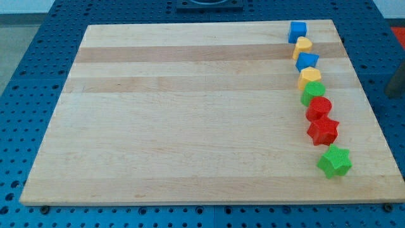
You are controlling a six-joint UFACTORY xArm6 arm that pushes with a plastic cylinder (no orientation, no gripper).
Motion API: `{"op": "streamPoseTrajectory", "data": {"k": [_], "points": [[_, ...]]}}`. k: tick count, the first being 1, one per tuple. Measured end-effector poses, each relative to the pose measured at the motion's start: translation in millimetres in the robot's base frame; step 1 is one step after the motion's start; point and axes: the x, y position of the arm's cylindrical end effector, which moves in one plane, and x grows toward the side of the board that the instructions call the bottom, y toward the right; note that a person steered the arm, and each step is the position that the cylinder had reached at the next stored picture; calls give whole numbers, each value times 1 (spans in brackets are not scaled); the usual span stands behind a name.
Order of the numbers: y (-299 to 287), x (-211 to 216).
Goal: Push the green star towards the left
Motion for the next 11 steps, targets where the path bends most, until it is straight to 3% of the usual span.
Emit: {"op": "streamPoseTrajectory", "data": {"k": [2,3,4,5,7,8,11], "points": [[0,18],[-1,70],[-29,157],[-46,183],[-114,147],[-115,140],[-206,140]]}}
